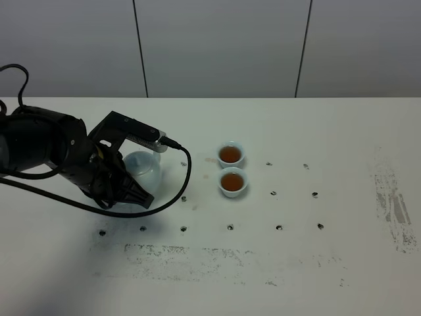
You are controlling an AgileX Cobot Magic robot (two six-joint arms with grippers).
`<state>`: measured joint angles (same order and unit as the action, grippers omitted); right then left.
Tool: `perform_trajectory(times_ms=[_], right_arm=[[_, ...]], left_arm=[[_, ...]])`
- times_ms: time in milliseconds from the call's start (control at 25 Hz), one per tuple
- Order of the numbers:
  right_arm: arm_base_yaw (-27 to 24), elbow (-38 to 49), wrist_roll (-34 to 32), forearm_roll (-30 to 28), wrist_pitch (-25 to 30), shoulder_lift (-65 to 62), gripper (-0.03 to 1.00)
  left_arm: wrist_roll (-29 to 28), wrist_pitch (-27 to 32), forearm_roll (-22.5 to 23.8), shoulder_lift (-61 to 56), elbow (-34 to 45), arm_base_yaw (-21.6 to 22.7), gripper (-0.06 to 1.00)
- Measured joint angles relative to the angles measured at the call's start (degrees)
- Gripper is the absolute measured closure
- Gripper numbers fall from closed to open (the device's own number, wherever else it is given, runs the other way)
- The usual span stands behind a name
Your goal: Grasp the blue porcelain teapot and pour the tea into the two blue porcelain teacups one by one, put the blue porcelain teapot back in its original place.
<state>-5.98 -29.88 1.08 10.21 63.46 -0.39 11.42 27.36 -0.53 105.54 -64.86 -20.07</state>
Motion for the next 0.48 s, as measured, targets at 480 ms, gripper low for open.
perform_trajectory(times_ms=[480], right_arm=[[0.00,0.00,0.06,0.00,0.00,0.00,0.75]], left_arm=[[0.00,-2.38,-0.24,3.66,0.11,0.00,0.82]])
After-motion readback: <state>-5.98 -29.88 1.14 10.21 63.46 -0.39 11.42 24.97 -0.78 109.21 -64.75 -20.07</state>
